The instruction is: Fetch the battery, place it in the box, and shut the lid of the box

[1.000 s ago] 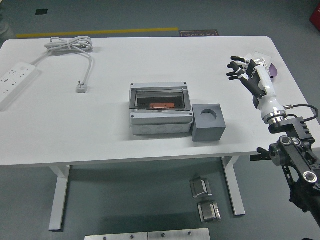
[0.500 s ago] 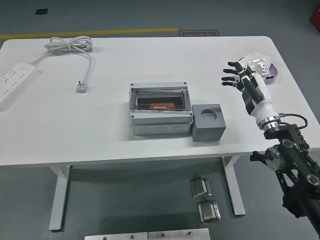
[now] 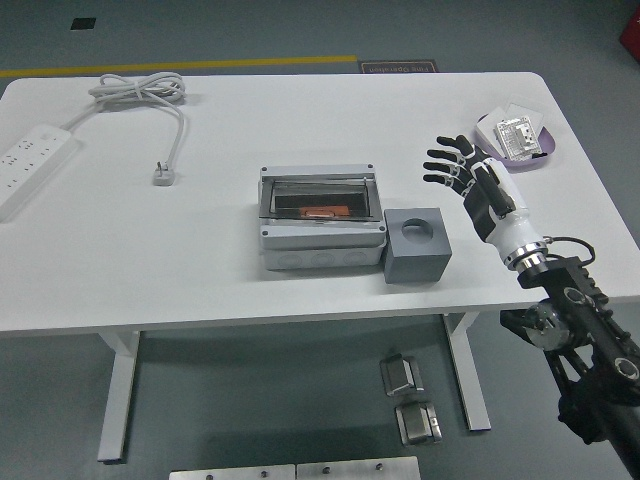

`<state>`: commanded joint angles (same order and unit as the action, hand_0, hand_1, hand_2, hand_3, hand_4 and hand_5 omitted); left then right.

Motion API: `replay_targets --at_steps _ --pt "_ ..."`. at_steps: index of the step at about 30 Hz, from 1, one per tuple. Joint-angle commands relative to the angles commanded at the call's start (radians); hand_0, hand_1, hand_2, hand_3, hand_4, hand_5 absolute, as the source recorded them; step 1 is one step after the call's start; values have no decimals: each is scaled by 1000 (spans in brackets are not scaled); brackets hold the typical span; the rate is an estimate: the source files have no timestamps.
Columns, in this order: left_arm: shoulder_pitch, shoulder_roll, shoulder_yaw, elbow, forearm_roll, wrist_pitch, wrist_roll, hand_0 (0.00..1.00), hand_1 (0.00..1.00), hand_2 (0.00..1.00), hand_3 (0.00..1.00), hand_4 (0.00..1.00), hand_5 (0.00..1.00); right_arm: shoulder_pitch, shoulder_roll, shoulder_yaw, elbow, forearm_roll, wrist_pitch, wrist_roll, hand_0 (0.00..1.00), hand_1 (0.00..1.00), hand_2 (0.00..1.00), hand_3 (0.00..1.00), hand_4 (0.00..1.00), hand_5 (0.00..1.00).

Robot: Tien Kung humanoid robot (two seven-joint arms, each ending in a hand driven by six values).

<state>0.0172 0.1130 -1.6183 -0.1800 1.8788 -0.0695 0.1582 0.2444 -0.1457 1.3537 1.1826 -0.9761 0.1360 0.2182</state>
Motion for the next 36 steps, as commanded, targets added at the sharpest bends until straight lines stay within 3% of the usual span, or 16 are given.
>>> replay_targets --at_steps 3,4,23,36 --pt "-1 -1 2 0 -2 0 0 611 630 631 671 699 204 0 0 3 2 -4 7 -4 768 747 797 833 916 762" --pt "-1 -2 3 0 -3 0 -1 611 630 631 671 699 204 0 -1 4 2 -4 8 -4 809 770 807 839 914 765" --pt "-4 -3 5 0 -6 1 -3 611 630 631 670 698 205 2 -10 26 5 -28 23 -15 823 774 803 827 911 767" --pt "-10 -6 -4 0 12 2 -10 611 631 631 669 699 205 -2 -20 37 42 -85 20 -19 824 772 799 820 926 807"
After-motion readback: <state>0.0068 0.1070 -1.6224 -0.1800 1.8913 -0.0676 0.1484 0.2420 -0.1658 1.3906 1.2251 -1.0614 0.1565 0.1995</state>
